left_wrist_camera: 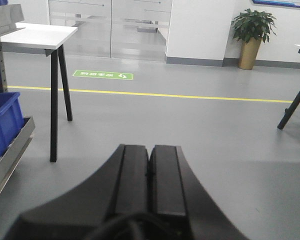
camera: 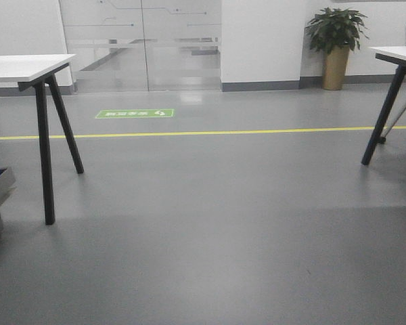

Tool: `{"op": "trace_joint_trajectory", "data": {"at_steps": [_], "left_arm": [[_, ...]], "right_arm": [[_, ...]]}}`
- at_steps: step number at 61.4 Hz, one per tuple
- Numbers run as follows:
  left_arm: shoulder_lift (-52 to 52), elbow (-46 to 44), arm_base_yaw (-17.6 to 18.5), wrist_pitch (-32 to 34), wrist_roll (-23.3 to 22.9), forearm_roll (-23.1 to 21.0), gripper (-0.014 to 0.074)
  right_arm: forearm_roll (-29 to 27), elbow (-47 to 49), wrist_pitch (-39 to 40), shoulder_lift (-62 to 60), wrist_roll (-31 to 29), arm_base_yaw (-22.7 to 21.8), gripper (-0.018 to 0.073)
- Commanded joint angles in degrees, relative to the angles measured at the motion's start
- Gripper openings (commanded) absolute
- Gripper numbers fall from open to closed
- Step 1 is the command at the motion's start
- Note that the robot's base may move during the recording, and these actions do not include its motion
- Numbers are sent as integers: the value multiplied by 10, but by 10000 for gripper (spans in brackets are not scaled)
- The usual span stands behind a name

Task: Grab orange capacitor from left shelf to right conveyor
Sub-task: 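Drive the base away from the shelf holding the capacitor in the right gripper, then turn and drive the base up to the dark conveyor belt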

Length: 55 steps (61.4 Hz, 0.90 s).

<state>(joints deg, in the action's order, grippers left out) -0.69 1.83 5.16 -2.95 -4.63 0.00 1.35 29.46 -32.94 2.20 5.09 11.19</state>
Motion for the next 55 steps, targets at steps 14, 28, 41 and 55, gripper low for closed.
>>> {"op": "trace_joint_trajectory", "data": {"at_steps": [14,28,41,55], "left_arm": [[-11,-3,0,51,0,0,-105],[-11,-3,0,51,0,0,-105],[-11,-3,0,51,0,0,-105],[-11,-3,0,51,0,0,-105]], "right_arm": [[7,13,55,9,-2,-2,143],[7,13,55,9,-2,-2,143],[7,13,55,9,-2,-2,143],[7,13,54,9,-2,-2,143]]}}
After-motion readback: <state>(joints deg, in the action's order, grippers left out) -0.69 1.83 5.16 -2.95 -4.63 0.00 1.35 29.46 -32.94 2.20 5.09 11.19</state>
